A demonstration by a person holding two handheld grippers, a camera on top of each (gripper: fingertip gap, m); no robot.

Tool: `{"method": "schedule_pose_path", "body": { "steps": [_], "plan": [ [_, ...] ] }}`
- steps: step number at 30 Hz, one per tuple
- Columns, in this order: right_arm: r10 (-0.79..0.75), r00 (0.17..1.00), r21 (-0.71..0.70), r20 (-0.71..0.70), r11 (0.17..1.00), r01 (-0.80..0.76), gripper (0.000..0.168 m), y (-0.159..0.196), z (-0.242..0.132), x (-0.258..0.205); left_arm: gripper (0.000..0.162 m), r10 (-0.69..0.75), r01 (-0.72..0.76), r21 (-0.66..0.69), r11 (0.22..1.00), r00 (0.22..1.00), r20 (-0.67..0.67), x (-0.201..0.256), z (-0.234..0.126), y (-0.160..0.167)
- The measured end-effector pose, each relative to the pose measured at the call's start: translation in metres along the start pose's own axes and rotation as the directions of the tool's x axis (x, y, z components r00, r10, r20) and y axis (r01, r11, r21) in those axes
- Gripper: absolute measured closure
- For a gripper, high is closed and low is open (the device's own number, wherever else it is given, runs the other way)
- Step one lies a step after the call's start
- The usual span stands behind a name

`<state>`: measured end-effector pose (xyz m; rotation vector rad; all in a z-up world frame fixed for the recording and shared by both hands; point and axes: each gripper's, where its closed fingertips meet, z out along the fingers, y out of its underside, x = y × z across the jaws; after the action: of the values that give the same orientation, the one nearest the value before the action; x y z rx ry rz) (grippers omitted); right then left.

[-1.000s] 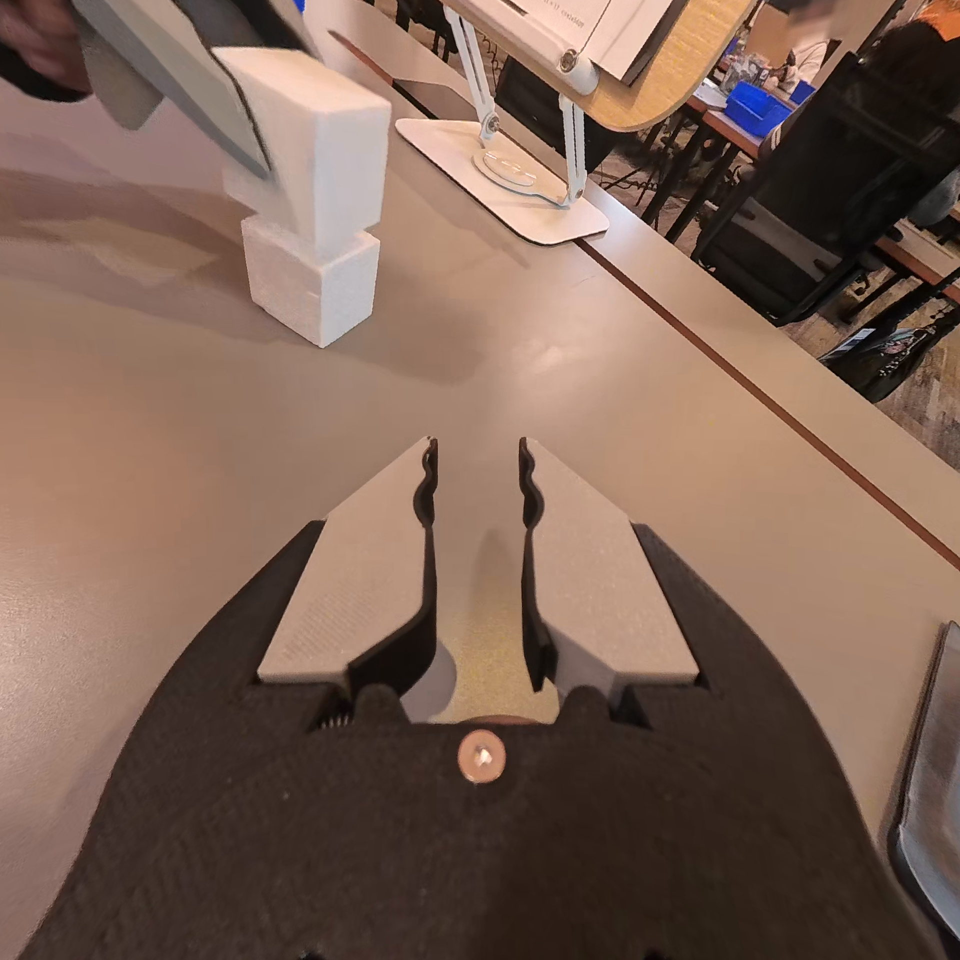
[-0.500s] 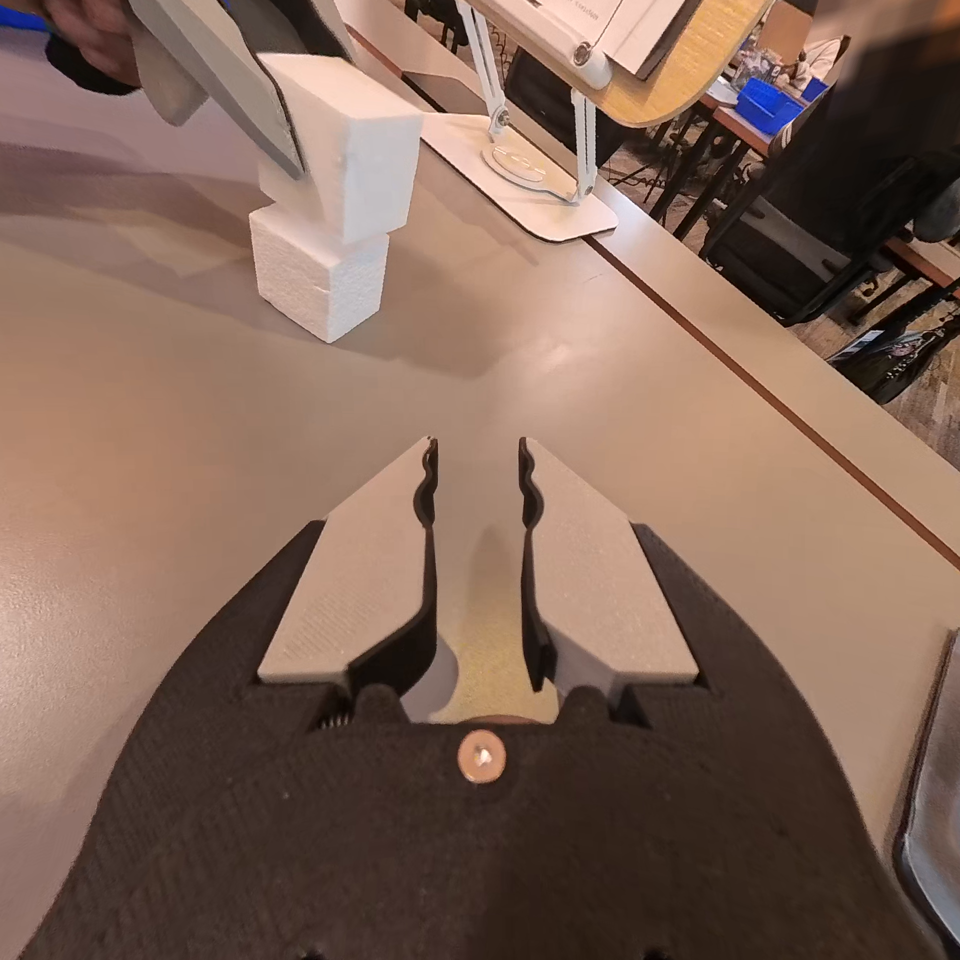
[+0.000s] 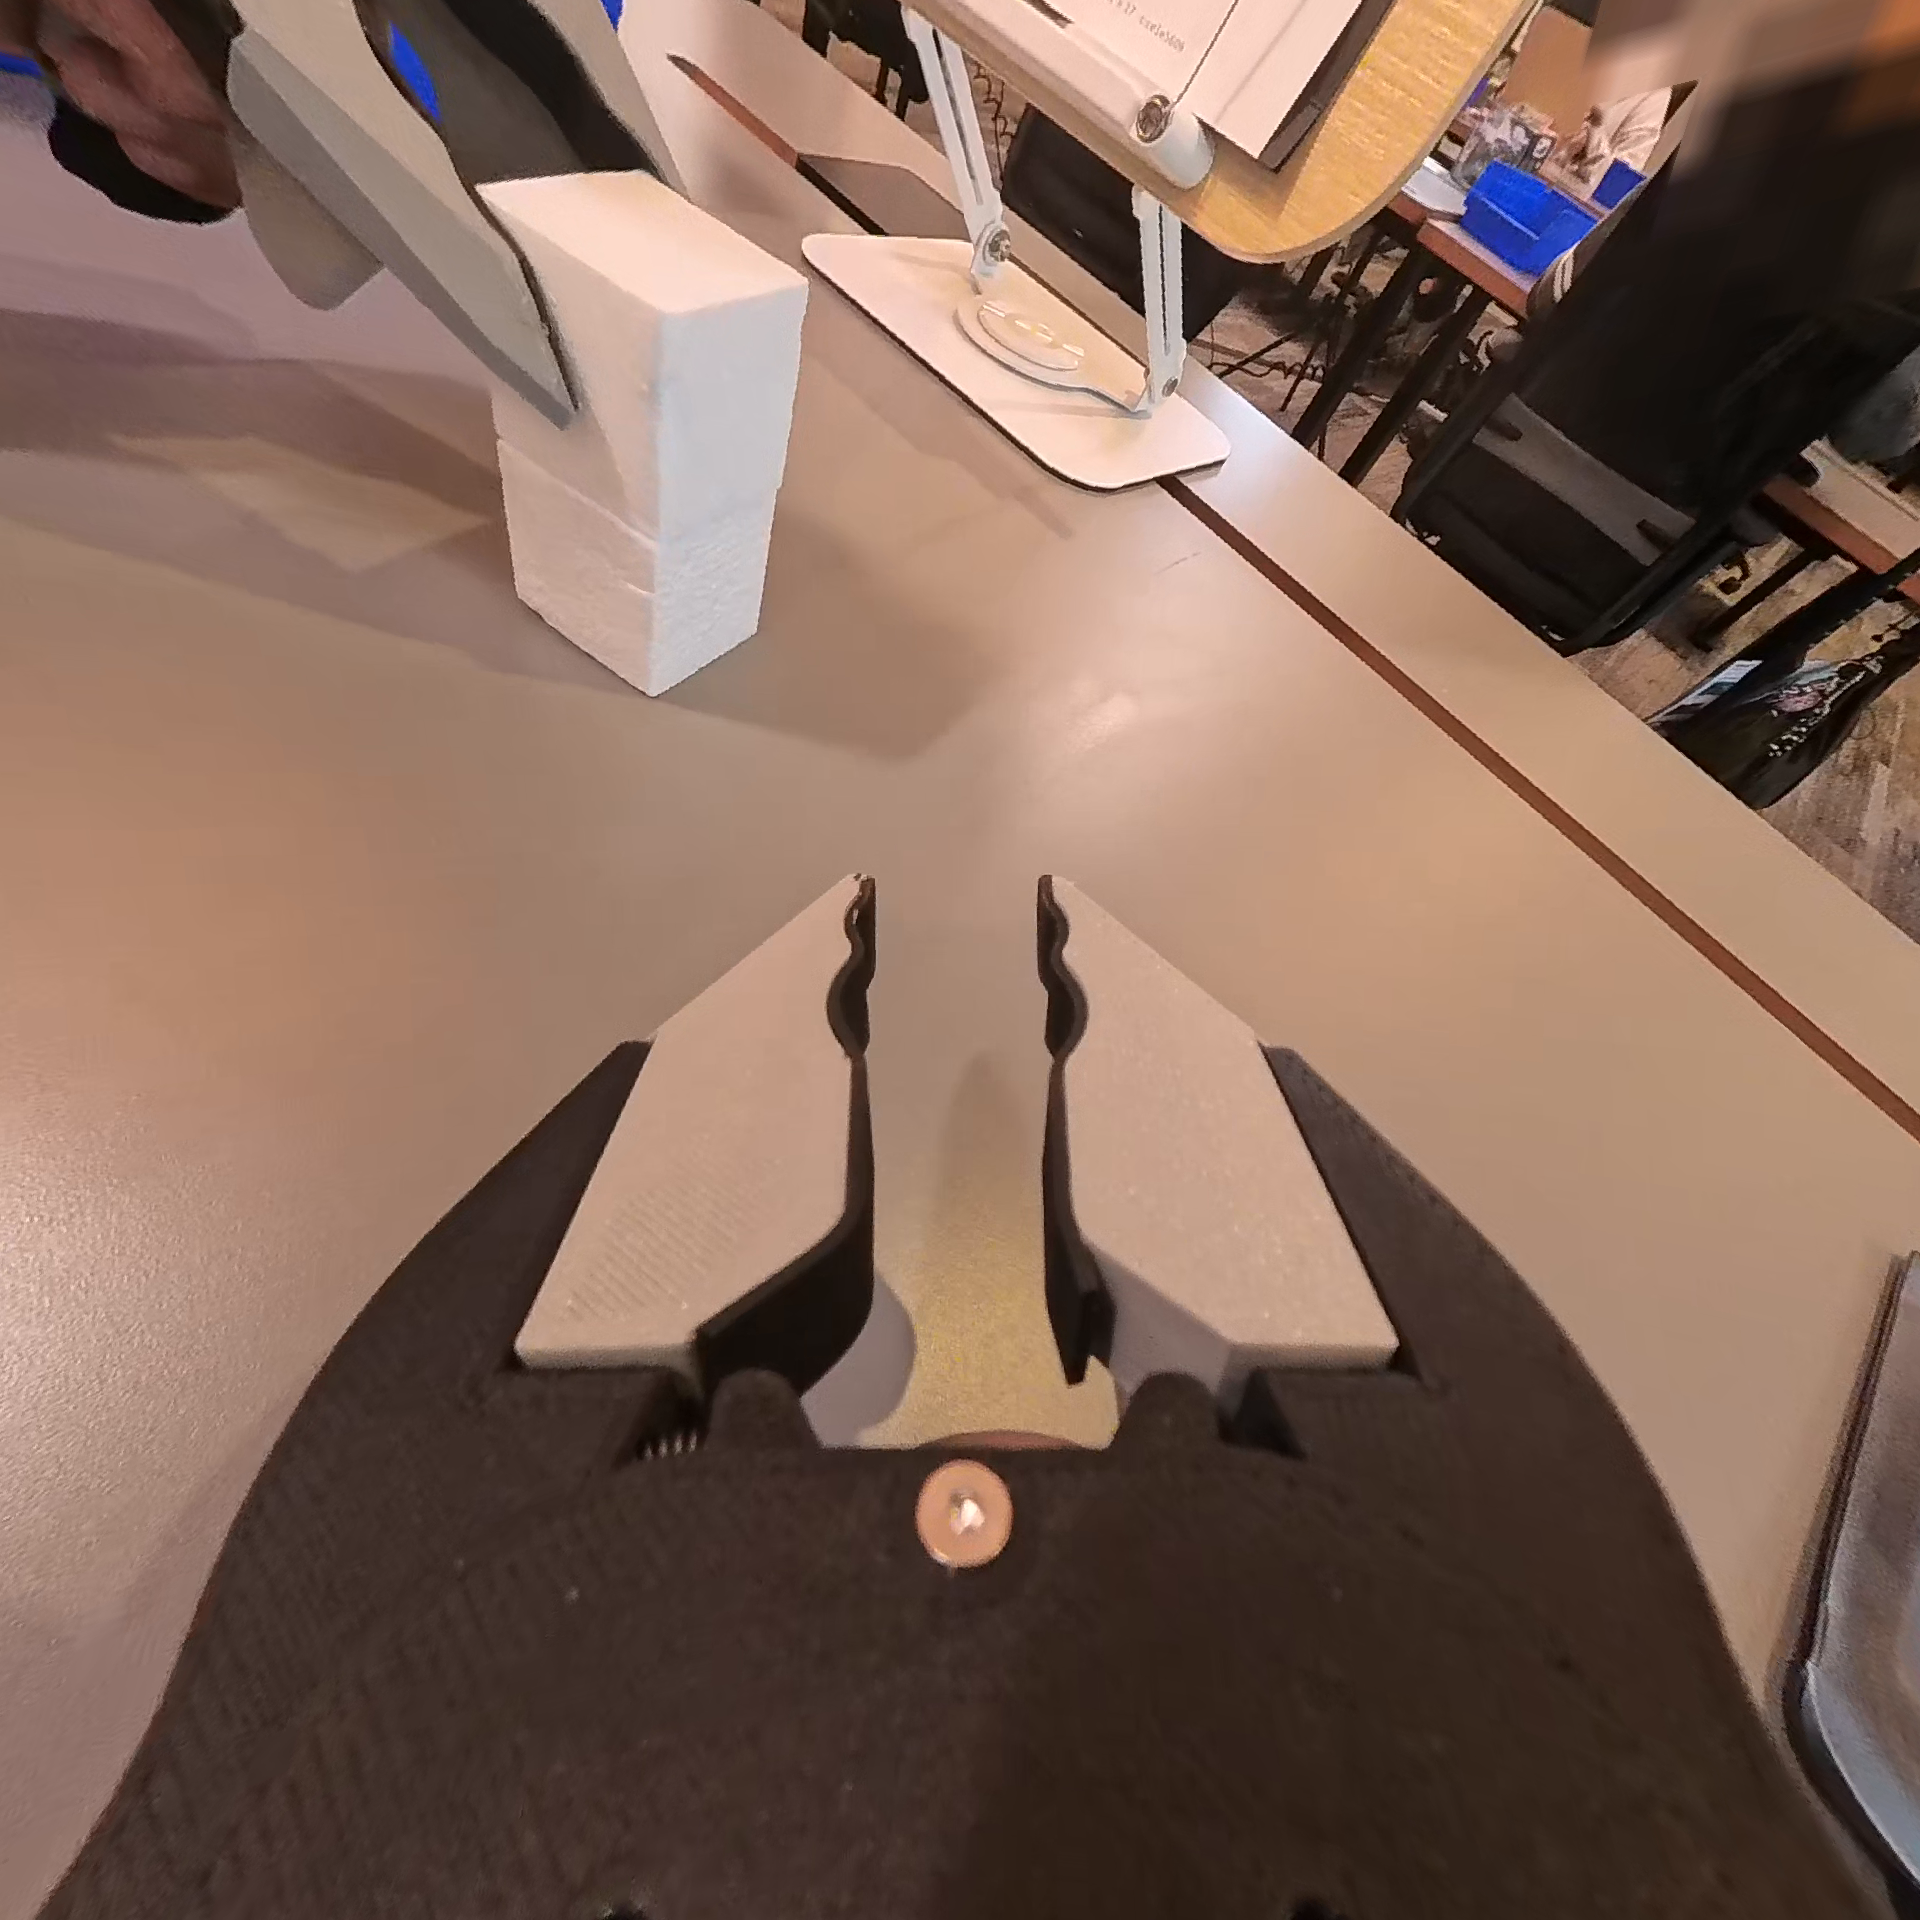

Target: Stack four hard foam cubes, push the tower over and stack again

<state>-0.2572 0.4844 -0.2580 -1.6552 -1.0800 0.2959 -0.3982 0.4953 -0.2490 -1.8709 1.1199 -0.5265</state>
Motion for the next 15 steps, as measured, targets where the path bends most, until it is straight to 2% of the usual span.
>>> {"method": "schedule_pose_path", "body": {
  "steps": [4,6,7,11,13,15],
  "plan": [
    [-0.004,1.000,0.000,0.001,1.000,0.004,0.140,0.000,0.000,0.000,0.087,-0.020,0.020,0.003,1.000,1.000,0.023,-0.001,-0.001,0.000],
    [-0.004,1.000,0.001,0.000,1.000,0.004,0.140,-0.001,0.000,-0.001,0.068,-0.039,0.039,0.018,0.999,0.998,0.048,-0.004,-0.005,-0.003],
    [-0.004,1.000,0.002,0.000,1.000,0.004,0.140,-0.001,0.000,0.000,0.065,-0.051,0.050,0.023,0.998,0.997,0.056,-0.005,-0.009,-0.005],
    [-0.001,1.000,0.010,0.000,1.000,0.001,0.140,-0.003,-0.002,0.000,0.072,-0.072,0.058,0.114,0.992,0.990,0.120,-0.006,-0.044,-0.026],
    [-0.002,1.000,0.016,0.000,1.000,0.002,0.140,-0.004,-0.002,0.000,0.074,-0.090,0.048,0.198,0.979,0.975,0.205,-0.011,-0.078,-0.046],
    [-0.003,1.000,0.014,0.001,1.000,0.003,0.140,-0.003,-0.002,-0.001,0.086,-0.119,0.006,0.306,0.952,0.929,0.350,-0.026,-0.130,-0.067]
  ]
}}
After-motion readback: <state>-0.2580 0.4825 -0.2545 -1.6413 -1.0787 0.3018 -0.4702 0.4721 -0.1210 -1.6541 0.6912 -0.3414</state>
